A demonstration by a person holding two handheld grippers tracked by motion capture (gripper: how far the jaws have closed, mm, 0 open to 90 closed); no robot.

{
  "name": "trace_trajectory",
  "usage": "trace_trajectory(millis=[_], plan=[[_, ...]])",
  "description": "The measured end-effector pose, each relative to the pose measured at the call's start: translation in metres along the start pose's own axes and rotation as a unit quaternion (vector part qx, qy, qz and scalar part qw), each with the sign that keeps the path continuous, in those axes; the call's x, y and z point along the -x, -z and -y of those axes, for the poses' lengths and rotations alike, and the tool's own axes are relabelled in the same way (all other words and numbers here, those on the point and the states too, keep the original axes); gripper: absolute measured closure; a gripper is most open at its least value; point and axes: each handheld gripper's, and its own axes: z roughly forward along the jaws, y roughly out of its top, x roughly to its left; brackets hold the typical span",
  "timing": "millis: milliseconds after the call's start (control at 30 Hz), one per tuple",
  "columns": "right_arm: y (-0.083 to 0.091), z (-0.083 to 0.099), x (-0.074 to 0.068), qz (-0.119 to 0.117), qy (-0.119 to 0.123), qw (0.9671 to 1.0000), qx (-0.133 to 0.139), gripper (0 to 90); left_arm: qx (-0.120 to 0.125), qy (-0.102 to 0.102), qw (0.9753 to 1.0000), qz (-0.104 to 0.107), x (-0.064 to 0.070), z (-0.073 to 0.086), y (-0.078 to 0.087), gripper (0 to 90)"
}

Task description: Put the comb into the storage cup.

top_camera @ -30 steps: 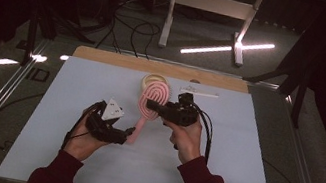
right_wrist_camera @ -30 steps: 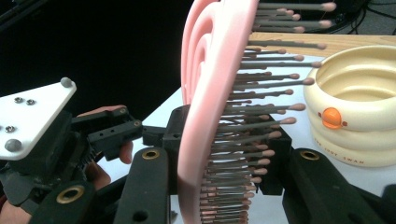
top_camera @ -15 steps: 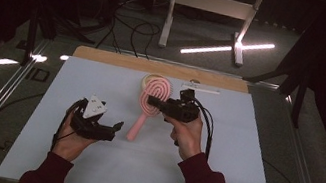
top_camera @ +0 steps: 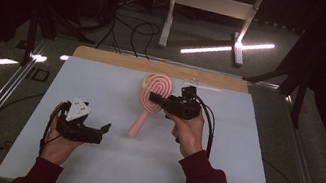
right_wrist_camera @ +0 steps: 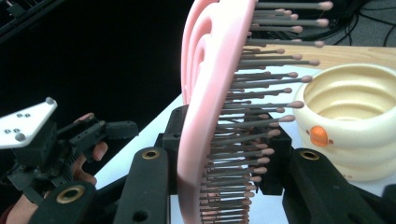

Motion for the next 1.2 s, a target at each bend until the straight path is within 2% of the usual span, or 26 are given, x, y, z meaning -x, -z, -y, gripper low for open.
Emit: trace_trajectory(millis=[167,233,467,733,867,1200], plan=[[0.001,-0.006,-0.002,0.0,0.004,1.0,0.003,63.7,0.004,0.009,0.9999,-0.006,-0.004,0.011,0.005,0.1],[0.002,-0.009,-0.002,0.003,0.008,1.0,0.004,63.7,0.014,0.012,0.9997,-0.019,-0.007,0.017,0.008,0.1],[0.0,-0.019,-0.003,0.011,0.016,0.9998,0.003,63.7,0.028,0.027,0.9989,-0.024,-0.014,0.034,0.016,0.1],[-0.002,-0.026,0.002,0.014,0.011,0.9998,0.006,63.7,0.044,0.038,0.9975,-0.041,-0.02,0.048,0.023,0.1],[-0.002,-0.028,0.002,0.018,0.014,0.9997,0.006,63.7,0.047,0.044,0.9969,-0.046,-0.024,0.054,0.025,0.1],[-0.002,-0.032,0.002,0.019,0.016,0.9996,0.011,63.7,0.046,0.041,0.9967,-0.052,-0.027,0.06,0.024,0.1]])
